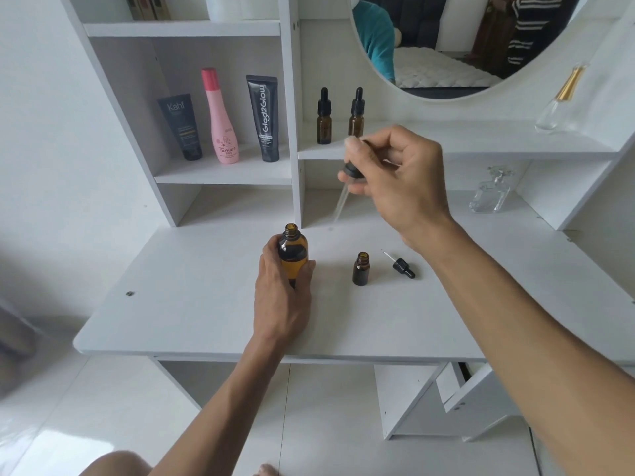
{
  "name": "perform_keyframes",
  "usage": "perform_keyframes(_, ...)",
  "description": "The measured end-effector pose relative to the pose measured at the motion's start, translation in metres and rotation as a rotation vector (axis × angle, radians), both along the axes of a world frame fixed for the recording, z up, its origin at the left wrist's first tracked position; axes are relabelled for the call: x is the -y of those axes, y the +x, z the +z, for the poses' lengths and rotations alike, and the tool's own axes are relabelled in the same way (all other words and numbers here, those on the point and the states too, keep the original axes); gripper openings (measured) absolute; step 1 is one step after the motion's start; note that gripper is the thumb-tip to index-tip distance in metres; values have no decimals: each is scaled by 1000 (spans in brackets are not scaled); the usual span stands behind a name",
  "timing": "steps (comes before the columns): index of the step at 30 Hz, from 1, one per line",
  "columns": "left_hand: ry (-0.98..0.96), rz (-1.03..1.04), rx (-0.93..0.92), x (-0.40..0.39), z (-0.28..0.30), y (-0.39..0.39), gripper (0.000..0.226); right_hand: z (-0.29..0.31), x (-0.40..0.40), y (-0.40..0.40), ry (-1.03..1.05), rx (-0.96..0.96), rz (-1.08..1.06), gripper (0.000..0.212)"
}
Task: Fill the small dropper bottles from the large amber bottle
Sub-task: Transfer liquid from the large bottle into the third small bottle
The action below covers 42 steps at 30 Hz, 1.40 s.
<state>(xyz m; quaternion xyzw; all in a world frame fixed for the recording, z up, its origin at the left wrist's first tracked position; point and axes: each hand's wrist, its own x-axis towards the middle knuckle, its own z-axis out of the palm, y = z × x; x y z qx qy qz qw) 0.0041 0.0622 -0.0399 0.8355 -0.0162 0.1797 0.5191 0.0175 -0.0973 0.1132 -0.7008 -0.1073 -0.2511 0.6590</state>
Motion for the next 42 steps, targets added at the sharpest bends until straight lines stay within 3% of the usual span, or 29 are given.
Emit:
perform_keyframes(29,-9,-5,-10,1,9,-6,50,1,-50,25,-254,14,66,26)
perform_keyframes(42,3,-2,4,2,10,-7,50,-30,-55,30,-354,13,77,25)
